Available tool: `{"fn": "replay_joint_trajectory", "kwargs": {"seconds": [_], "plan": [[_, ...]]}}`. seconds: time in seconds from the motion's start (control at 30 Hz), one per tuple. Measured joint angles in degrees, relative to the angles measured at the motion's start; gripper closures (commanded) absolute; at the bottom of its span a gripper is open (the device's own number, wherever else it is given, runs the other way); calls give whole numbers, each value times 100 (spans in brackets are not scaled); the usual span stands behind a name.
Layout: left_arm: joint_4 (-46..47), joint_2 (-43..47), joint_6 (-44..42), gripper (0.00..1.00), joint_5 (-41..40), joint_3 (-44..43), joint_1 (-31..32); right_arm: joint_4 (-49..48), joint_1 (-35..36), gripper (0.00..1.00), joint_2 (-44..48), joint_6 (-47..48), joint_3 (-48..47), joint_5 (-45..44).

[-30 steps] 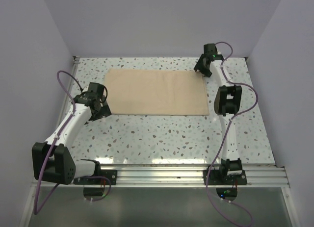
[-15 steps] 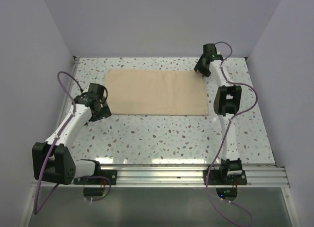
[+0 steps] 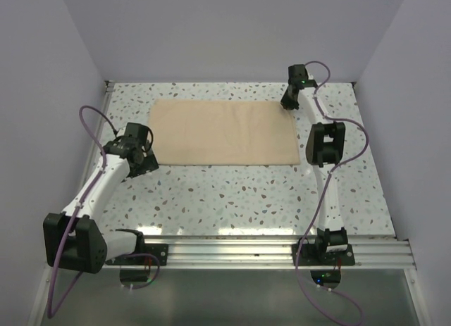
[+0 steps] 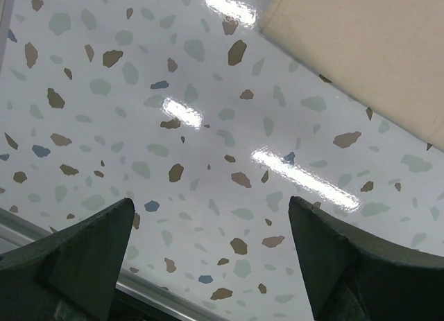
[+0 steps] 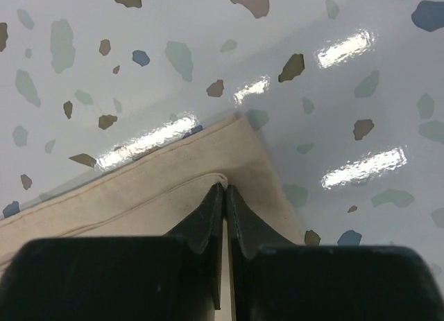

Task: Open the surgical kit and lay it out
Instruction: Open the surgical kit at the center of the board.

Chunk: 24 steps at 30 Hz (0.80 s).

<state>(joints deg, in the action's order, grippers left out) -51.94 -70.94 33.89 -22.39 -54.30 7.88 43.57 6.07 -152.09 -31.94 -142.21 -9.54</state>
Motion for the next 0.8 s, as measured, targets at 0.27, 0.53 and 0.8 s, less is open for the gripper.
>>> {"fn": "replay_joint_trajectory", "kwargs": {"seconds": [0.27, 0.53, 0.8], "plan": [[-2, 94, -4, 1, 4, 59, 0, -105, 4, 100, 225, 11, 387, -11], [-7, 85, -59, 0, 9, -516, 0, -85, 142, 100, 1128, 7, 1600, 468], [282, -63, -210, 0, 179, -1097, 0, -39, 1222, 100, 3668, 7, 3781, 745]]}}
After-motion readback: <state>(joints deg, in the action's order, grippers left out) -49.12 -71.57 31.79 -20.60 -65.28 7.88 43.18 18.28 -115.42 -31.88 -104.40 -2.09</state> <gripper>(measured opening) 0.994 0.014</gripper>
